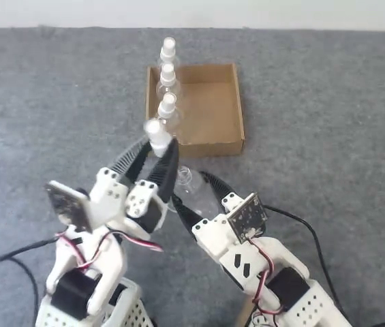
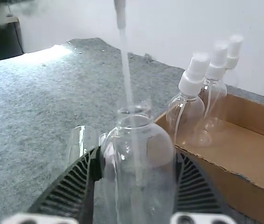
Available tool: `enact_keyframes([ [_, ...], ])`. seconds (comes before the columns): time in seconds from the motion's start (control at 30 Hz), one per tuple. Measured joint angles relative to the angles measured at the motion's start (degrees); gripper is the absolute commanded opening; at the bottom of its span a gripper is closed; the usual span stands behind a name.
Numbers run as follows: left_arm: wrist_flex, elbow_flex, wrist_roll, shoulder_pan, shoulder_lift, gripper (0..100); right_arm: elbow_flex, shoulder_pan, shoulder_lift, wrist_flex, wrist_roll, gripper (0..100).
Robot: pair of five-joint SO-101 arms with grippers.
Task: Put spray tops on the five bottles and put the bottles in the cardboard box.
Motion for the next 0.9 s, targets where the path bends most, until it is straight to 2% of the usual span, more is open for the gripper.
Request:
enact_keyframes([
  [0.13,0.0,1.32,-1.14,2.2,0.35,1,0.0,0.0,0.0,0.7,0.0,10.1],
  [0.4,0.0,1.32,-1.32,2.2,0.0,1,0.0,0.0,0.0,0.7,0.0,10.1],
  [0.5,1.05,1.32,-4.48,2.2,0.0,1,0.0,0.0,0.0,0.7,0.0,10.1],
  [0.7,3.87,1.32,-5.71,2.55,0.0,14,0.0,0.0,0.0,0.7,0.0,10.1],
  [0.9,5.89,1.32,-5.71,2.55,0.0,15,0.0,0.0,0.0,0.7,0.0,10.1],
])
